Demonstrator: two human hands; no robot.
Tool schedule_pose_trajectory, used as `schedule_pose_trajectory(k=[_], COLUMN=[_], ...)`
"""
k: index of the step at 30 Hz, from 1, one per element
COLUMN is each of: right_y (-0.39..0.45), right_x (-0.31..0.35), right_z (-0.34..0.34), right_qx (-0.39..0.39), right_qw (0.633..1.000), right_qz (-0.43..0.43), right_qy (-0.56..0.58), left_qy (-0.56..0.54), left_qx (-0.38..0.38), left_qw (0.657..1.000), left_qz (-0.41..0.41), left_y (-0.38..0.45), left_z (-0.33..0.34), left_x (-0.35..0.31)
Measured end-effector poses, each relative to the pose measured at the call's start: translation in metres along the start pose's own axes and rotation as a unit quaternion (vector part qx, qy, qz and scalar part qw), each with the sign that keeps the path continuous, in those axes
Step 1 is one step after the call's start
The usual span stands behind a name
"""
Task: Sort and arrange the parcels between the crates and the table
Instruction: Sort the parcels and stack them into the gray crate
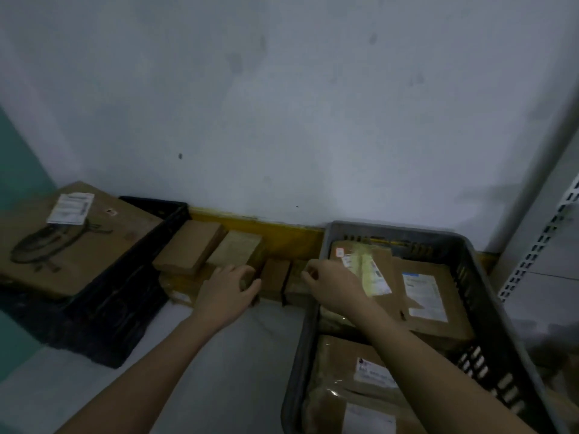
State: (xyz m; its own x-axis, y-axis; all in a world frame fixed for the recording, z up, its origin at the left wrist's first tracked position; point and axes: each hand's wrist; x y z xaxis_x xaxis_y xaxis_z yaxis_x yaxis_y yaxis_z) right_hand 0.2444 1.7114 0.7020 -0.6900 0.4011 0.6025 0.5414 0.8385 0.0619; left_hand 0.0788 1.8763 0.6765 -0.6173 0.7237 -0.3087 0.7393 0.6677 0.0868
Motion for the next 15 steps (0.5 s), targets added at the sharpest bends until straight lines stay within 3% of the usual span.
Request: schedule_pose_trajectory(k=[6,15], right_y=[0.045,0.126], right_x=[0.042,0.050], right_z=[0.040,0.106], right_qx=[0.077,0.171], right_qw=[0.997,0.979], right_qz=[-0.004,0.092], right_qy=[0.013,-0.057], left_qy=[0.025,0.015], left_qx=[0.029,0.087], left_qw=[0.998,0.994], left_qz=[-0.054,-0.071], left_y=[0.010,0.086], left_z=[-0.005,0.001], left_x=[0.070,0.130])
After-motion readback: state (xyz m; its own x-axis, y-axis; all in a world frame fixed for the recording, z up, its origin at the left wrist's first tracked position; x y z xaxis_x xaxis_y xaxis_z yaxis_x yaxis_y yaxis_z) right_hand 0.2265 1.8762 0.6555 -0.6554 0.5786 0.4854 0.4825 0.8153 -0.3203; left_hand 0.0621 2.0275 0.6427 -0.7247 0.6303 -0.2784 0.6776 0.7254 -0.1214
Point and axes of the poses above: each hand's wrist, its own y-axis towards the middle knuckle, its own z-axis out of the palm, x = y × z, and after that the axes turned 6 degrees about y, right-handed
